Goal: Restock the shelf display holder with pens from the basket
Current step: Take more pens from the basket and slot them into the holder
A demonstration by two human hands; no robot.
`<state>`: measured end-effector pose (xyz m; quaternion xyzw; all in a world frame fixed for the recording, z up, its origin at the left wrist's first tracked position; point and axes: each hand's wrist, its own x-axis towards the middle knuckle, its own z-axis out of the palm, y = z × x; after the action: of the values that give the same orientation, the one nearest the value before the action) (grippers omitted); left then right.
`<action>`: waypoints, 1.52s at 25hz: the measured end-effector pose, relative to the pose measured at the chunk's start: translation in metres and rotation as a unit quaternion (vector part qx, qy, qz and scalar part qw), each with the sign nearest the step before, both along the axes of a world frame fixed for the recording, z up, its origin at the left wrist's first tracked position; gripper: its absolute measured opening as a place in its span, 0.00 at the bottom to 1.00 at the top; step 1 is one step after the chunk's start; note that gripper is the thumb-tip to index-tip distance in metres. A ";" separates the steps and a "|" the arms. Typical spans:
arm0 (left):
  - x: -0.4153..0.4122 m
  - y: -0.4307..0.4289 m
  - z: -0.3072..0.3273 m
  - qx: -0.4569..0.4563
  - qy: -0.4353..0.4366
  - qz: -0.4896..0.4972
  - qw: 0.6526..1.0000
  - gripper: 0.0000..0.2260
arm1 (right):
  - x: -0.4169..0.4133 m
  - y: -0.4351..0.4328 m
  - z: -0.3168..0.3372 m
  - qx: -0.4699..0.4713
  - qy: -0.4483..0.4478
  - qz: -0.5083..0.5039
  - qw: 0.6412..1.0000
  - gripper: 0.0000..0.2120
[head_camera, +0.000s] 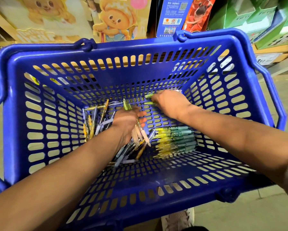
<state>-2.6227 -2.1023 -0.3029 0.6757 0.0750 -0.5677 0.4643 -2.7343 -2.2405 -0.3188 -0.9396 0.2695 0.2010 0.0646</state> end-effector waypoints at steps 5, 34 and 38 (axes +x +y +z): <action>0.002 -0.006 0.000 -0.007 -0.019 0.050 0.999 0.10 | 0.012 0.022 0.016 0.262 -0.177 -0.273 0.908 0.06; 0.003 -0.008 -0.002 -0.010 -0.080 0.015 0.997 0.08 | 0.009 0.017 0.024 0.160 -0.101 -0.193 0.963 0.08; 0.002 -0.011 -0.003 -0.025 -0.080 -0.005 0.996 0.30 | 0.020 0.038 0.030 0.266 -0.157 -0.267 0.913 0.05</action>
<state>-2.6206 -2.1128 -0.3062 0.7078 0.0202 -0.5155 0.4826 -2.7145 -2.2029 -0.2886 -0.8000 0.4332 0.0909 0.4051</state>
